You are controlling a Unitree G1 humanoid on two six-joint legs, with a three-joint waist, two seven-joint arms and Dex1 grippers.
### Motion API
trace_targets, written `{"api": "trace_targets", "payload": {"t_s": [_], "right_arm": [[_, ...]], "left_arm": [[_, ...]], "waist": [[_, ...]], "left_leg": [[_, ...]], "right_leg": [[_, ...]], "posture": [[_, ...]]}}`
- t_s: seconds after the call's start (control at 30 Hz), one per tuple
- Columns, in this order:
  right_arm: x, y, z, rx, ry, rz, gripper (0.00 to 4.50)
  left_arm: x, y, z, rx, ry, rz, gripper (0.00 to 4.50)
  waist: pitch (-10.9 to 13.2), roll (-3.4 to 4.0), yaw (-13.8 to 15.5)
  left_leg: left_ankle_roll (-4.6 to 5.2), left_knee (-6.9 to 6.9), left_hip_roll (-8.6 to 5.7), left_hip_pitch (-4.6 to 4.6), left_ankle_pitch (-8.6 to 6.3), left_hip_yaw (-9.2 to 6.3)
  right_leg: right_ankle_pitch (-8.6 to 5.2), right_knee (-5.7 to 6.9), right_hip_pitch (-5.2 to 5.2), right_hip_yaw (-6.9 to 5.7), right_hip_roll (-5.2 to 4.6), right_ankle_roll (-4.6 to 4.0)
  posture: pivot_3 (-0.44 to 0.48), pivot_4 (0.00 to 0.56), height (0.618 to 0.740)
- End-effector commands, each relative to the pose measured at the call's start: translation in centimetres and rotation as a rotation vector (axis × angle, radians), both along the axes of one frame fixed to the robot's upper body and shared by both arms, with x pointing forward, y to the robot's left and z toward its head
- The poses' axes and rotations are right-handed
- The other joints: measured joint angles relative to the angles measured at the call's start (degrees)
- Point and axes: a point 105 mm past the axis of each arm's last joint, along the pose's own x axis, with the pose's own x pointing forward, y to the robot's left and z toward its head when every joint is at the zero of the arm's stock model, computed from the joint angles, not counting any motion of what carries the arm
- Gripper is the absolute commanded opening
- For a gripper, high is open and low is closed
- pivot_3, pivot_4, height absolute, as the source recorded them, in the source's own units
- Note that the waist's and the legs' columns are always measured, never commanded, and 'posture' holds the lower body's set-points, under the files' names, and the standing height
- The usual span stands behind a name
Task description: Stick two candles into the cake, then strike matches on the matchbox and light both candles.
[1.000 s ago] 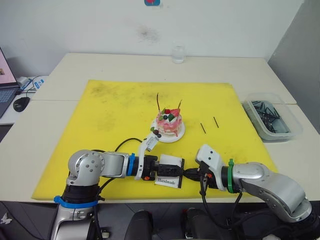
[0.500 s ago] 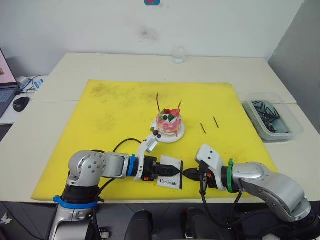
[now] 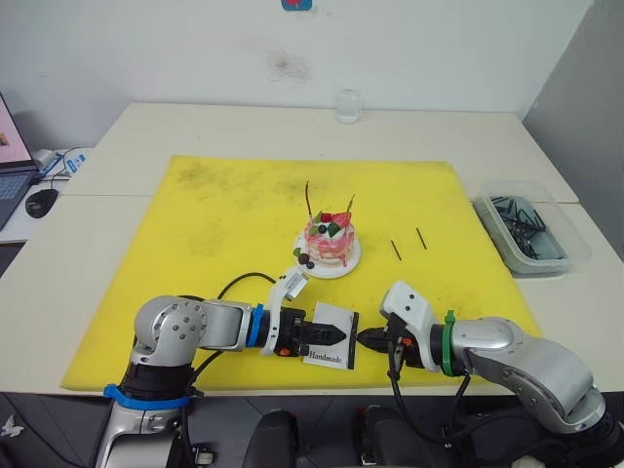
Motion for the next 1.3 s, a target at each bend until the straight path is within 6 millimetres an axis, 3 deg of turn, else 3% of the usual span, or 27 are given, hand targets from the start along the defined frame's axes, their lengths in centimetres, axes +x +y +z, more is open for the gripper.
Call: {"api": "trace_targets", "payload": {"t_s": [0.03, 0.4, 0.6, 1.3], "right_arm": [[-0.1, 0.3, 0.6, 0.014, -0.025, 0.007, 0.00], [-0.1, 0.7, 0.6, 0.019, -0.029, 0.012, 0.00], [-0.1, 0.6, 0.6, 0.018, -0.027, 0.010, 0.00], [-0.2, 1.0, 0.7, 0.031, -0.024, 0.014, 0.00]], "left_arm": [[-0.4, -0.4, -0.2, -0.008, 0.014, -0.015, 0.04], [-0.2, -0.1, -1.0, 0.020, 0.035, 0.009, 0.04], [0.0, 0.1, -1.3, 0.038, 0.038, 0.022, 1.60], [0.2, 0.3, -1.4, 0.052, 0.037, 0.029, 1.60]], "waist": [[0.00, 0.00, 0.00], [0.00, 0.00, 0.00], [0.00, 0.00, 0.00], [0.00, 0.00, 0.00]], "left_leg": [[0.00, 0.00, 0.00, 0.00, 0.00, 0.00], [0.00, 0.00, 0.00, 0.01, 0.00, 0.00], [0.00, 0.00, 0.00, 0.01, 0.00, 0.00], [0.00, 0.00, -0.01, 0.01, 0.00, -0.01]], "right_leg": [[0.00, 0.00, 0.00, 0.00, 0.00, 0.00], [0.00, 0.00, 0.00, 0.00, 0.00, 0.00], [0.00, 0.00, 0.00, 0.00, 0.00, 0.01], [0.00, 0.00, 0.01, 0.00, -0.01, 0.01]], "posture": [[0.000, 0.150, 0.740], [0.000, 0.150, 0.740], [0.000, 0.150, 0.740], [0.000, 0.150, 0.740]]}}
